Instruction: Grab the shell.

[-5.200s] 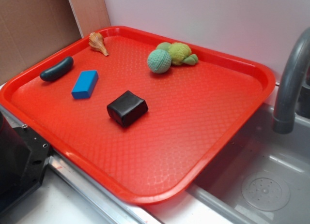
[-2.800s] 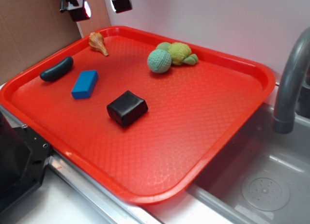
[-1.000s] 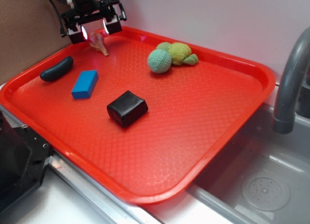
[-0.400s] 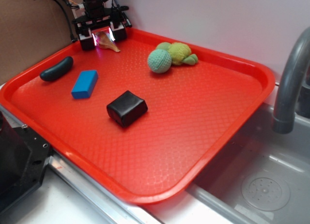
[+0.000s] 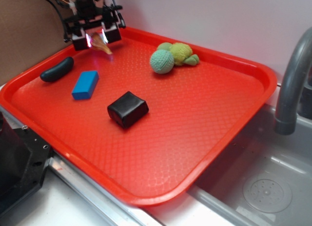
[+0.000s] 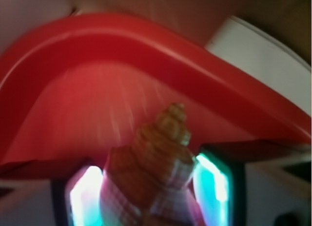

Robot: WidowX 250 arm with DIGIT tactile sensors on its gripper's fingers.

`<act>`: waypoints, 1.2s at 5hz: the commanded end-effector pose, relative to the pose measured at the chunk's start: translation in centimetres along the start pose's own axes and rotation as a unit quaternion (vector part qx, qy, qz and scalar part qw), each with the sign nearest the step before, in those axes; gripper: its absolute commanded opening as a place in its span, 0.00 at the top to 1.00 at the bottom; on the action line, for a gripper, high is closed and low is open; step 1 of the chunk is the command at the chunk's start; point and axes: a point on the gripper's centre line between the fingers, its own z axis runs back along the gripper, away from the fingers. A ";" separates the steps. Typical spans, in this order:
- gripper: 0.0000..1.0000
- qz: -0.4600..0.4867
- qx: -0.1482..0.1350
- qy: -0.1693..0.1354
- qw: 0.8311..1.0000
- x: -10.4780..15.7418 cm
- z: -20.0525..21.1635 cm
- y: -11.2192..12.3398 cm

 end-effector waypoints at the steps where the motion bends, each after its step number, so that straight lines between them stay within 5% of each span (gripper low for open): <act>1: 1.00 -0.200 -0.097 -0.015 0.975 -4.9 6.1 0.5; 3: 1.00 -0.425 -0.120 0.070 0.894 -7.5 6.5 -1.4; 4: 1.00 -0.445 -0.115 0.077 0.885 -7.7 7.1 -2.1; 5: 1.00 -0.477 -0.052 0.019 0.877 -9.3 8.3 -5.2; 6: 1.00 -0.488 -0.044 0.001 0.872 -10.1 10.0 -4.9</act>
